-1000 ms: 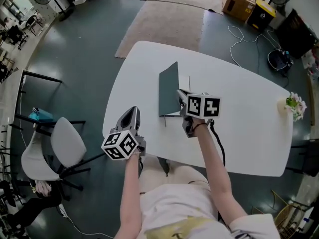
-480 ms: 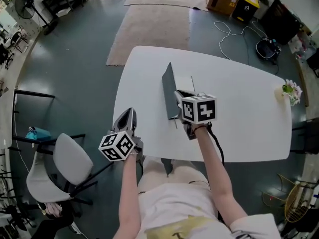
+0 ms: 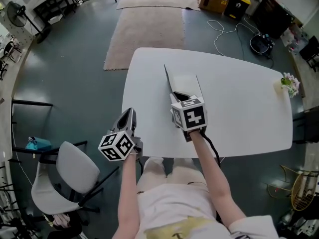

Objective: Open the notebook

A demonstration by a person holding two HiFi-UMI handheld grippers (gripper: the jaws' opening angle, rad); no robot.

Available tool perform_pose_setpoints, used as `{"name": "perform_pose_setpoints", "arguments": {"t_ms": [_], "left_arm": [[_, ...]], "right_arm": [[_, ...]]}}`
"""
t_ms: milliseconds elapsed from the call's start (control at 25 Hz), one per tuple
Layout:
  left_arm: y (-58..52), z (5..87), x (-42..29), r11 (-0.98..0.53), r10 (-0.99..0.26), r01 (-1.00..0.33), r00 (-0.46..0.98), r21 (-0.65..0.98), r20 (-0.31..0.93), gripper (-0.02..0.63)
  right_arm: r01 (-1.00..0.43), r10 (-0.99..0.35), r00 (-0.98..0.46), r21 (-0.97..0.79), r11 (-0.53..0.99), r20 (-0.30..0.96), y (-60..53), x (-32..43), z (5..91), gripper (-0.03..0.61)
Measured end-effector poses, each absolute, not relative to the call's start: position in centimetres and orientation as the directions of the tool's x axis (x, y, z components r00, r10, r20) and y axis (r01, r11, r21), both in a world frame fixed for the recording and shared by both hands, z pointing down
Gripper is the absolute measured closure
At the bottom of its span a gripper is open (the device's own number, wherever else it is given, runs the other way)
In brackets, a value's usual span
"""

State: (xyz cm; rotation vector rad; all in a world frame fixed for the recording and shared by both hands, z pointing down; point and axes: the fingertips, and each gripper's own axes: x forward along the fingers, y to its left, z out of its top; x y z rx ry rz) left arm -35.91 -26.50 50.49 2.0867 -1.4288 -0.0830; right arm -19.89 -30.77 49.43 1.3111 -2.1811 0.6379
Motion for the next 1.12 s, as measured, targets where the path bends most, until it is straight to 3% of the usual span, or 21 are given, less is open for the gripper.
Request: {"name": "perform_pose_setpoints", "arguments": {"t_ms": [1120], "left_arm": [[-23.8, 51.8, -43.7, -0.181, -0.879, -0.838, 0.372, 0.516, 0.296, 0.614]], "right_arm": [[-0.848, -0.656, -0.279, 0.14, 0.511, 0.701, -29.9, -29.9, 55.4, 0.545]]}}
